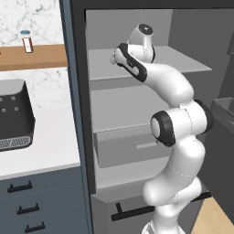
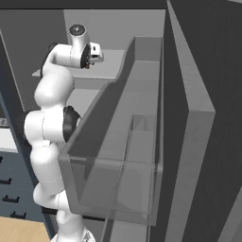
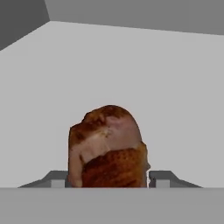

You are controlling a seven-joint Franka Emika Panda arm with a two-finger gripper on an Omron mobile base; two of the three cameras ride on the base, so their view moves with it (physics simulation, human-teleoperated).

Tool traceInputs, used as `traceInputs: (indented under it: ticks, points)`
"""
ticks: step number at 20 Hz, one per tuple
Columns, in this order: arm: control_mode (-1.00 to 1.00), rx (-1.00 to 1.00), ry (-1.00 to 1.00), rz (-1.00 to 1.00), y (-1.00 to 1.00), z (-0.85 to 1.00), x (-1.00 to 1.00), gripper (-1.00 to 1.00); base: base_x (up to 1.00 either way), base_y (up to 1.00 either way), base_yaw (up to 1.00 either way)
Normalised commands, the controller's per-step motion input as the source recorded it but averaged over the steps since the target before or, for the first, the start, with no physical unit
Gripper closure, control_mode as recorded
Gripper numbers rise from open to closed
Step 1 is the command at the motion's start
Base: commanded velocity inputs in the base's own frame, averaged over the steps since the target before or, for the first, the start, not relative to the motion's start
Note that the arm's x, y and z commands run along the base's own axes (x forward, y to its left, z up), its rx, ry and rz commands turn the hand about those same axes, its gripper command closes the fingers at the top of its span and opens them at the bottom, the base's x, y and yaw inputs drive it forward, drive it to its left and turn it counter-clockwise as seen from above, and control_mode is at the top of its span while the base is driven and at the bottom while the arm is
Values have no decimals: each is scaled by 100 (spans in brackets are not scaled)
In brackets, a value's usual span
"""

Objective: Place one corn and one chicken drumstick in each tupperware on the nearby counter, to pack two identical lunches.

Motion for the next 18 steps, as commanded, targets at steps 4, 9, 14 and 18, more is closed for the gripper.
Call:
traceInputs:
  ticks: [4,9,14,18]
  points:
    - [-100,-1,2,0,1,-30,-1,100,0,0,0]
    - [-100,0,-3,-4,-9,-5,-59,100,0,0,0]
    - [-100,0,-9,-9,-21,-8,-100,100,0,0,0]
    - [-100,0,-13,-4,-22,2,-100,100,0,0,0]
